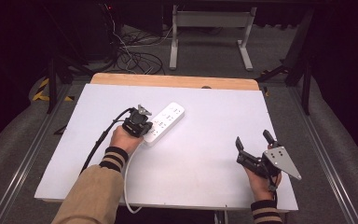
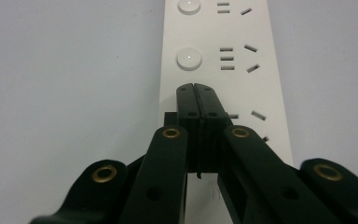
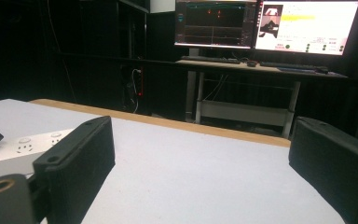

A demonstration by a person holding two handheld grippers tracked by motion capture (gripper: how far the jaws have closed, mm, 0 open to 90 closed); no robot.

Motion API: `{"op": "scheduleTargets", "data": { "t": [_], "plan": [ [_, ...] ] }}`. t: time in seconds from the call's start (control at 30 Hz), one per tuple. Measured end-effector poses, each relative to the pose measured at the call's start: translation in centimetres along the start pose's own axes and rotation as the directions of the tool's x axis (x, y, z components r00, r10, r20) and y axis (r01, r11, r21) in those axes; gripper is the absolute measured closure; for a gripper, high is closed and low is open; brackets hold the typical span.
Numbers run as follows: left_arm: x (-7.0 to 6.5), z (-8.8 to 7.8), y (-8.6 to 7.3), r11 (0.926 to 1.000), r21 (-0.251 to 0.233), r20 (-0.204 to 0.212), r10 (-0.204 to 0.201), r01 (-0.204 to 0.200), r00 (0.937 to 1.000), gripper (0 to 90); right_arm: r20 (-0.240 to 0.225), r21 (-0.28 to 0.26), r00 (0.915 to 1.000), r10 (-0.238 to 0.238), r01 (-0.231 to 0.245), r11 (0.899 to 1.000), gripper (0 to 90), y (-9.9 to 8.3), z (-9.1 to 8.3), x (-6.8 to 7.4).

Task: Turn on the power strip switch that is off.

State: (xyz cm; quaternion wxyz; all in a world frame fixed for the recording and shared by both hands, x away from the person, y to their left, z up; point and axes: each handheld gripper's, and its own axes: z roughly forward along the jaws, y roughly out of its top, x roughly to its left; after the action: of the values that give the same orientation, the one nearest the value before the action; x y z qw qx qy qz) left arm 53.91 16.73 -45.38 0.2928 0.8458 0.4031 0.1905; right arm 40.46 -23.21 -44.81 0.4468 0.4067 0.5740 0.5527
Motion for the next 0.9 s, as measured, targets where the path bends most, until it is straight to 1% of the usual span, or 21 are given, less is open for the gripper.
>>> {"op": "scheduleTargets", "data": {
  "t": [0.23, 0.33, 0.4, 0.5, 0.63, 0.67, 0.7, 0.77, 0.9],
  "plan": [
    [-0.23, 0.01, -0.04, 0.9999, -0.005, -0.014, 0.011, -0.011, 0.9998, 90.0, -0.005, -0.006, 1.0, -0.003, 0.003, 1.0, 7.4, -0.01, 0.03, 0.06],
    [0.07, -0.02, -0.08, 0.9999, -0.008, -0.001, 0.011, -0.011, 0.9999, 90.0, 0.0, -0.002, 1.0, 0.001, -0.001, 1.0, 7.3, 0.0, 0.01, 0.02],
    [0.25, -0.1, -0.03, 1.0, -0.003, 0.018, 0.004, -0.004, 0.9998, 90.0, 0.0, -0.007, 1.0, 0.004, -0.004, 1.0, 7.4, 0.02, -0.05, -0.05],
    [0.38, -0.15, -0.06, 1.0, -0.006, 0.028, 0.005, -0.005, 0.9996, 90.0, 0.003, -0.007, 1.0, 0.009, -0.009, 1.0, 7.4, 0.04, -0.11, -0.13],
    [0.35, -0.17, -0.1, 0.9999, -0.007, 0.023, 0.013, -0.013, 0.9996, 90.0, 0.003, -0.007, 1.0, 0.006, -0.006, 1.0, 7.4, 0.03, -0.06, -0.07],
    [0.56, -0.21, -0.13, 0.9999, -0.015, 0.034, 0.006, -0.005, 0.9994, 90.0, 0.0, -0.008, 1.0, 0.004, -0.004, 1.0, 7.3, 0.02, -0.04, -0.03],
    [0.56, -0.21, -0.13, 0.9999, -0.015, 0.034, 0.006, -0.005, 0.9994, 90.0, 0.0, -0.008, 1.0, 0.004, -0.004, 1.0, 7.3, 0.02, -0.04, -0.03],
    [0.65, -0.21, -0.21, 0.9999, -0.017, 0.047, -0.001, 0.001, 0.9989, 90.0, -0.001, -0.007, 1.0, 0.004, -0.004, 1.0, 7.4, 0.0, -0.02, -0.04],
    [0.58, -0.21, -0.28, 0.9997, -0.022, 0.04, 0.01, -0.009, 0.9991, 90.0, -0.001, -0.008, 1.0, 0.009, -0.009, 1.0, 7.4, 0.03, -0.08, -0.08]
  ]
}}
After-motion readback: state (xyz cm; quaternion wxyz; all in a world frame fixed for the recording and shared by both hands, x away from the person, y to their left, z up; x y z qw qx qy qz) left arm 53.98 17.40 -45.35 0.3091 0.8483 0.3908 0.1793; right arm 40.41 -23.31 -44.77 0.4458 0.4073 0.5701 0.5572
